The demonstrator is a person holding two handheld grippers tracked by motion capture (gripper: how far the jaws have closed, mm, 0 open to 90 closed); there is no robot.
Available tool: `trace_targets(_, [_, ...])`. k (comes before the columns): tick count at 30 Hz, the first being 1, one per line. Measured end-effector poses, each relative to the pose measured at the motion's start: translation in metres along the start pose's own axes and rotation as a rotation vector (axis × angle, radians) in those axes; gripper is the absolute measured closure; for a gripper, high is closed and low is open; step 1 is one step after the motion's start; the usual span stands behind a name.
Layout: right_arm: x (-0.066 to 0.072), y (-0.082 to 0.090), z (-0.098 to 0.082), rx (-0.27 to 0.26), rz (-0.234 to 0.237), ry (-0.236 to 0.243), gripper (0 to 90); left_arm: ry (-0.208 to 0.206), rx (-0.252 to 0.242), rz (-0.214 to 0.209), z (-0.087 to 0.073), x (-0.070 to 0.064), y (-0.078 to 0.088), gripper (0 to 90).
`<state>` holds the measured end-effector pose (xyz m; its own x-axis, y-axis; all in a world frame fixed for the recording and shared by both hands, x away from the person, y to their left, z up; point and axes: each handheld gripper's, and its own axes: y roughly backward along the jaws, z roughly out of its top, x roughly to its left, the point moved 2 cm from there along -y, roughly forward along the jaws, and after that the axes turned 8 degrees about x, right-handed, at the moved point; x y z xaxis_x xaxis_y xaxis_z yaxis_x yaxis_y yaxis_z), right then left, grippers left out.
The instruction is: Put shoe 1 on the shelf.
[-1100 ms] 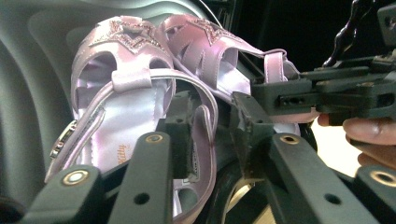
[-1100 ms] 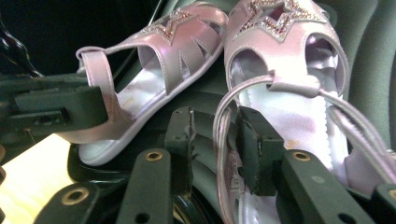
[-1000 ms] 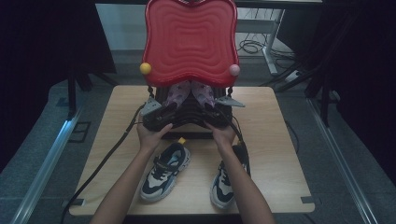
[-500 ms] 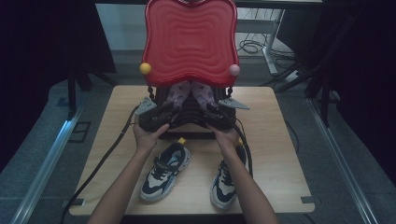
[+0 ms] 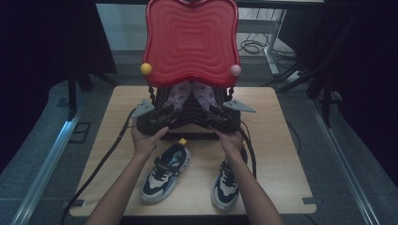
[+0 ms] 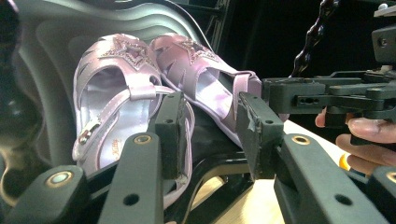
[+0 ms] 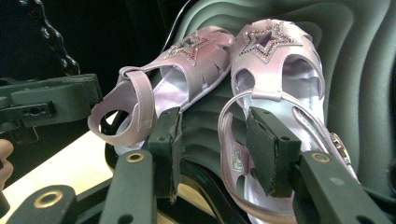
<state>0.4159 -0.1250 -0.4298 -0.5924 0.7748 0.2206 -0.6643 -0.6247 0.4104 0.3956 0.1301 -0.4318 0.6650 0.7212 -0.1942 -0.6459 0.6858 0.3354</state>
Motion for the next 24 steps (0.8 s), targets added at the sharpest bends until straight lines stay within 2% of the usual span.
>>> trace_targets(11, [0.004,0.014,-0.001,-0.015,0.007,0.023,56.6,0.010,0.019,0.020,-0.007,0.001,0.009,62.9])
trace_targets(24, [0.005,0.032,-0.006,-0.031,0.031,0.051,57.1,0.021,0.033,0.010,-0.019,0.003,0.028,62.6])
